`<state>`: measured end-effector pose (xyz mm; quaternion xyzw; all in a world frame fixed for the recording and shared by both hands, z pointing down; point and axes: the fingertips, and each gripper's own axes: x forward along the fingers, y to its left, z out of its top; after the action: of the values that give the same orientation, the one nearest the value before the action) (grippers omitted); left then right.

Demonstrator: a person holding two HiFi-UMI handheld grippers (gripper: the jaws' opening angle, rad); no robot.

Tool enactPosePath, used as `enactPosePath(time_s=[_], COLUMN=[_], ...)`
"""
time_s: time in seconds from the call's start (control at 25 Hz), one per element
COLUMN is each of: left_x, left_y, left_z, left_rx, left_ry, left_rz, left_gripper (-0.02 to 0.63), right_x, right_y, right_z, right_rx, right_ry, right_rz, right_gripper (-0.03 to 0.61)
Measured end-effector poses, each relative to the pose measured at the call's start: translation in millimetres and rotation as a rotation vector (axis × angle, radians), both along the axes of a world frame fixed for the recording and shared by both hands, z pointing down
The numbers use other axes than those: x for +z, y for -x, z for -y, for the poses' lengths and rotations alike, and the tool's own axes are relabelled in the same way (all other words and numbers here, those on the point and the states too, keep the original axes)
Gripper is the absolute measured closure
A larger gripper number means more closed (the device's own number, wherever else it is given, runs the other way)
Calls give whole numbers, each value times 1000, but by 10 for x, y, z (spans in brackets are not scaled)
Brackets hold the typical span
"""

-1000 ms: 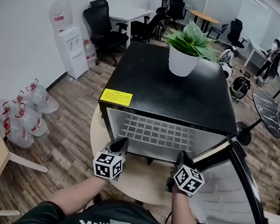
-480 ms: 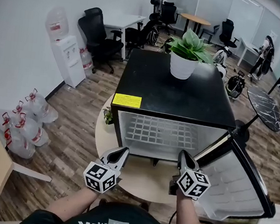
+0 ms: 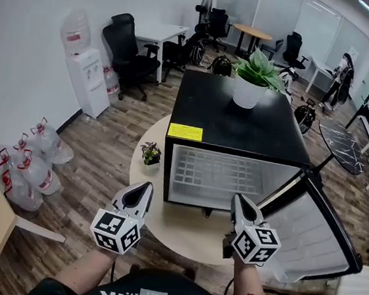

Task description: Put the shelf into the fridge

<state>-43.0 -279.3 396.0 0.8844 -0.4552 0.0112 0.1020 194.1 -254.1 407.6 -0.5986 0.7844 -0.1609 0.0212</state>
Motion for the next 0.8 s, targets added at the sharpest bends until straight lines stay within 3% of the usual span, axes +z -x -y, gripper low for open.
enactPosePath(time_s=[0.24, 0.52, 0.8], left_x=[-166, -444, -574], left_y=[111, 194, 169], left_z=[13, 72, 95], left_rx=[0, -24, -48], left_ry=[-42, -79, -107], left_rz=[88, 51, 108], left_gripper=[612, 612, 612], right_x=[-180, -467, -531], right_y=[77, 163, 39], right_z=[-59, -114, -216], right_rx=[26, -8, -1], right_ry=[-31, -77, -78], right_rz=[-12, 19, 17], right_gripper=[571, 571, 572])
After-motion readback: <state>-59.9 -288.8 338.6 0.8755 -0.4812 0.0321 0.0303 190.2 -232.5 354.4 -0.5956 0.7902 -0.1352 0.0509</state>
